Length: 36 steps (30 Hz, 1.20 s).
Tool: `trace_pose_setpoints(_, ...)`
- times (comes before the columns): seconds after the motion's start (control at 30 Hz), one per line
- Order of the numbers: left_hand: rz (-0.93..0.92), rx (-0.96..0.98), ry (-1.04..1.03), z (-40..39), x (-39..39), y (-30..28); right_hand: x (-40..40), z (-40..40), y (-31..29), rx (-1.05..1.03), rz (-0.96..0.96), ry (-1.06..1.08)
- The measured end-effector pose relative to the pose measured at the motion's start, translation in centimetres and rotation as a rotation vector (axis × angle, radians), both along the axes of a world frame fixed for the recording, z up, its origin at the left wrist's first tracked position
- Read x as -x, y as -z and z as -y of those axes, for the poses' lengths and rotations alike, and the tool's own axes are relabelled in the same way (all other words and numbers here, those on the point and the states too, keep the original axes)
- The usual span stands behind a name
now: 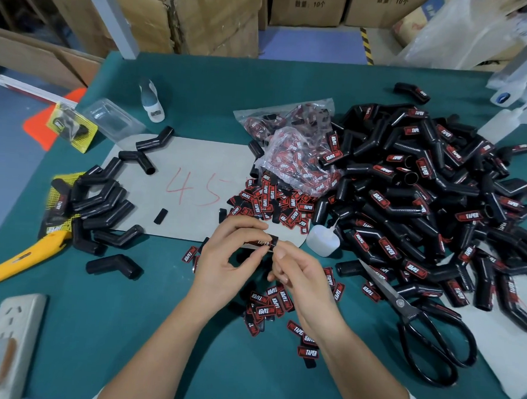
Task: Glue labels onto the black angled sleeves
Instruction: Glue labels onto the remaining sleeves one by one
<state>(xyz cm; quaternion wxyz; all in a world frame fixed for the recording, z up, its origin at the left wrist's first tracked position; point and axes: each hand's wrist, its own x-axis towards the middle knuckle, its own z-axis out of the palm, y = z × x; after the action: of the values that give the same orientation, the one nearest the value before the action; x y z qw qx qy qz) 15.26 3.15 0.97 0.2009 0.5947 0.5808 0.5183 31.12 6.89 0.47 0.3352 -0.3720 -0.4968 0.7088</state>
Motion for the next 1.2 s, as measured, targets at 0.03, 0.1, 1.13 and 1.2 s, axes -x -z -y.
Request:
trace_pose_setpoints(0.03, -0.002, 0.008, 0.003, -0.01, 0.04, 0.02, 0.01, 0.0, 0.03, -0.005, 0.013, 0.005)
trace_pose_setpoints(0.1, 0.002, 0.023, 0.007, -0.02, 0.15, 0.04, -0.05, 0.02, -0.06, -0.024, 0.04, 0.005)
trace_pose_setpoints(1.13, 0.037, 0.022, 0.057, -0.14, 0.63, -0.11, -0.11, -0.01, -0.27, -0.11, 0.081, 0.022)
trace_pose_setpoints(1.2, 0.038, 0.013, 0.06, -0.19, 0.66, 0.0, -0.23, -0.03, -0.32, -0.086, 0.076, 0.033)
